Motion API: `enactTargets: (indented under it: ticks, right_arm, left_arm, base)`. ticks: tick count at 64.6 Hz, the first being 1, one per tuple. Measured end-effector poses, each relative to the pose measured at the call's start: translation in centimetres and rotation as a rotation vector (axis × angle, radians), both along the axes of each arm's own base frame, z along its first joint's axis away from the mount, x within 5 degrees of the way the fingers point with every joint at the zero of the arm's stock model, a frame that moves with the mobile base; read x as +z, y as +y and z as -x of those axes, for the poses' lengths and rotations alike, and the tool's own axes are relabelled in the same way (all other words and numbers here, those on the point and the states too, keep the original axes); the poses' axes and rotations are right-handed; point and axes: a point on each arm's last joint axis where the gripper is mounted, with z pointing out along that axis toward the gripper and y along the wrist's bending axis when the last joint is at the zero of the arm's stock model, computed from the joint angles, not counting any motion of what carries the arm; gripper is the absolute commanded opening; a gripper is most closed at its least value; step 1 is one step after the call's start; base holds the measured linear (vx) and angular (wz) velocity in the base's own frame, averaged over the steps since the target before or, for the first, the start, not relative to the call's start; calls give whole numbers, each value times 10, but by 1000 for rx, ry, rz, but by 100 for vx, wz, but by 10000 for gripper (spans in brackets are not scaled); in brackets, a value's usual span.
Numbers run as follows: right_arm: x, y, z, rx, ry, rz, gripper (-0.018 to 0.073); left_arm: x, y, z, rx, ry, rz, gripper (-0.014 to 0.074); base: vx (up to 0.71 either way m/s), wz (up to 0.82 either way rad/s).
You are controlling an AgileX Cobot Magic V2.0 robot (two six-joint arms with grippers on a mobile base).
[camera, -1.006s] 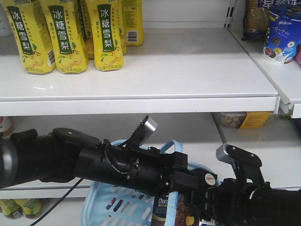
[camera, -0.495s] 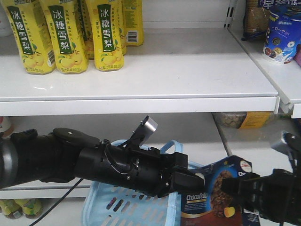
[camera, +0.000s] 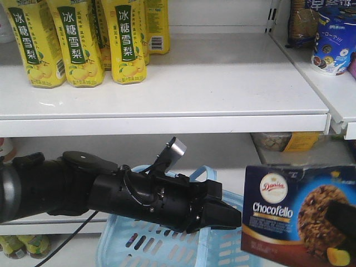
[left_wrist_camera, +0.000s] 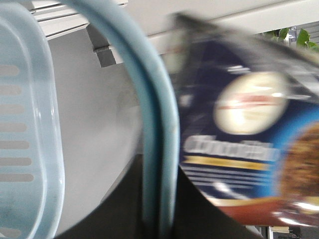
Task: Left arm holds basket, right arm returns cookies
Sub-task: 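Raise the box with the right gripper onto the upper shelf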
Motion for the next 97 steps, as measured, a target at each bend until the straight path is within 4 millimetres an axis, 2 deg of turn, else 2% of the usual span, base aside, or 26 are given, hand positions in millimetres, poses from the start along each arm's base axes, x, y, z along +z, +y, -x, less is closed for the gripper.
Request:
enactTargets:
  ticks: [8,16,24,33,49,56,65,77,90,97]
  right_arm:
    - [38,-3,13,0,-154,8,245]
    - [66,-8,14,-38,-316,37,245]
    - [83,-12,-2,-114,-474,57,245]
    - [88,-13,-36,-186,-535,95,245]
    - [77,-13,-118,-314,-549,161,245]
    - [63,-7,-155,-287,-488,261,245]
    - [44,-2,-191,-245,-422,356,245]
    - [18,8,-219,-179,-342,435,245]
    - [9,39,-234,-77,-416,499,245]
    - [6,47,-241,-62,-420,496,256]
  left_arm:
    - [0,0,0,0,0,0,-6]
    - [0,0,0,0,0,0,-6]
    - [0,0,0,0,0,0,-6]
    - [0,0,0,0,0,0,-6]
    - [0,0,0,0,0,0,-6]
    - [0,0,0,0,0,0,-6]
    - [0,0,0,0,0,0,-6]
    - [0,0,0,0,0,0,-6]
    - [0,0,0,0,0,0,-6]
    - [0,0,0,0,0,0,-6]
  base:
    - [0,0]
    - [0,0]
    - [0,0]
    - [0,0]
    - [0,0]
    - [0,0]
    - [0,0]
    - [0,0]
    - [0,0]
    - [0,0]
